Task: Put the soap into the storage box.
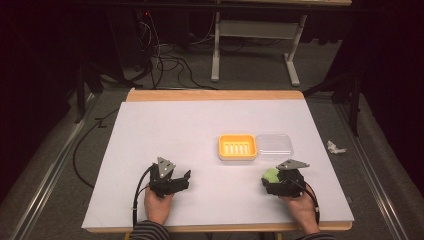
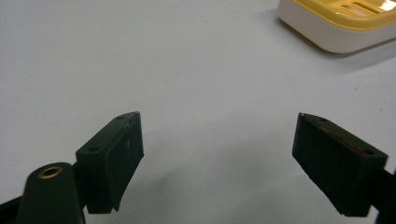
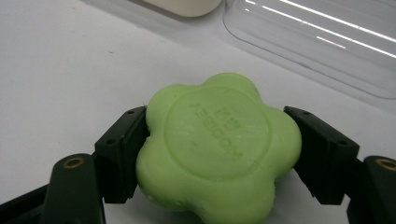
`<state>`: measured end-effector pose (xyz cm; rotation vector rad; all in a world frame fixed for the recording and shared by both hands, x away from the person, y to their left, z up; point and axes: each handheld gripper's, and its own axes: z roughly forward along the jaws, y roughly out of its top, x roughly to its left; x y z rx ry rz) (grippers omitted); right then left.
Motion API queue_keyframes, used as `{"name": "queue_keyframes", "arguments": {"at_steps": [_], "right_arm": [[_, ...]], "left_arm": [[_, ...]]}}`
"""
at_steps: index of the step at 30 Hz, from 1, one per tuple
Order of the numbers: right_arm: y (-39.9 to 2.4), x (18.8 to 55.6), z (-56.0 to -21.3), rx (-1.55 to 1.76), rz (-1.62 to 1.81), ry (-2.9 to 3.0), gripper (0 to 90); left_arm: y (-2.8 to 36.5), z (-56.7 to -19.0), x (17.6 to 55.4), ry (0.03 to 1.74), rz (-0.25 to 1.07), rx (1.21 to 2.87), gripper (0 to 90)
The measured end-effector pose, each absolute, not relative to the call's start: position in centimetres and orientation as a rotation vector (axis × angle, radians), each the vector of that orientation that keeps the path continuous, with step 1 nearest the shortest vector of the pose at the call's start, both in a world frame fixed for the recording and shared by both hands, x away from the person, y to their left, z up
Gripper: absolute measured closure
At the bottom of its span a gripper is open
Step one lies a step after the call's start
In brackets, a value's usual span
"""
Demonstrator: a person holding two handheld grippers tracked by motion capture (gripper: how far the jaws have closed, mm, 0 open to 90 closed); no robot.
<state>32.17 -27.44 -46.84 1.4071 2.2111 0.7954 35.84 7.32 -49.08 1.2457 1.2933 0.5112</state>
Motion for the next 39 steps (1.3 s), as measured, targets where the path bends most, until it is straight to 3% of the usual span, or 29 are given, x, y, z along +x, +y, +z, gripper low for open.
{"name": "queue_keyframes", "arguments": {"at_steps": [39], "right_arm": [[-27.7, 31.4, -43.5, 1.288, 0.976, 2.14, 26.9]], "left_arm": [[7.3, -49.1, 35.8, 1.288, 0.511, 1.246, 17.0]]}}
